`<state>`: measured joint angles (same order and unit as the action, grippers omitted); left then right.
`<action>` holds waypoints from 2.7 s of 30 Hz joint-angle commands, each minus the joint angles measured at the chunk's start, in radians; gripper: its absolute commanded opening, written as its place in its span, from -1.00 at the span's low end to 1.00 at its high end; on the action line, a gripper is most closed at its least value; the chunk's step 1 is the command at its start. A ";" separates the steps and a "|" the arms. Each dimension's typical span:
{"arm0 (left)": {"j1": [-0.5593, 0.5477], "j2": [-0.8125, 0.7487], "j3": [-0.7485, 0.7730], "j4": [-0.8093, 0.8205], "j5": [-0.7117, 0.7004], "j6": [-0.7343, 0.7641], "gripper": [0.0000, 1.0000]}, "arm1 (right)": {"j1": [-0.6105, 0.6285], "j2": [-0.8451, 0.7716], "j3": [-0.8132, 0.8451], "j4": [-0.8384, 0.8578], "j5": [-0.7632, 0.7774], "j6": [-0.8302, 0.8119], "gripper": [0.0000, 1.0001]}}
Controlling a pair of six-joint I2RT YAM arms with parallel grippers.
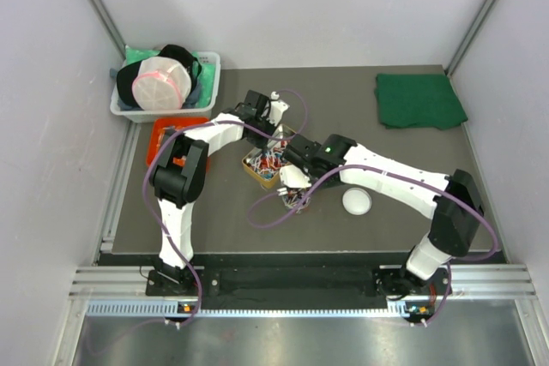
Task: Pack the candies
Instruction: Place the fake candies in the packing bottle, then scoop the fake candies from the storage box.
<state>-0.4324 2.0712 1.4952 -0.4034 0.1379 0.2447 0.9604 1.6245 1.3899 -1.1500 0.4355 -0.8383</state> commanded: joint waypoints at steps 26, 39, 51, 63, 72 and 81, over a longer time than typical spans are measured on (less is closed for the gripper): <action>-0.075 -0.141 0.039 -0.005 -0.107 0.157 -1.00 | -0.074 0.136 0.078 0.415 0.262 -0.303 -1.00; -0.106 -0.161 0.045 -0.023 -0.087 0.165 -1.00 | -0.074 0.213 0.038 0.555 0.367 -0.400 -1.00; -0.120 -0.157 0.043 -0.029 -0.083 0.165 -1.00 | -0.046 0.284 0.023 0.631 0.408 -0.487 -1.00; -0.123 -0.149 0.042 -0.028 -0.093 0.162 -1.00 | 0.026 0.262 -0.029 0.578 0.390 -0.524 -1.00; -0.124 -0.149 0.039 -0.028 -0.086 0.157 -1.00 | 0.029 0.253 0.011 0.484 0.309 -0.455 -1.00; -0.123 -0.157 0.019 -0.020 -0.083 0.156 -1.00 | 0.011 0.244 0.031 0.475 0.198 -0.429 -1.00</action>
<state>-0.5434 1.9934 1.4960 -0.4816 0.0216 0.4133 0.9745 1.9045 1.4025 -0.6586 0.7113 -1.2633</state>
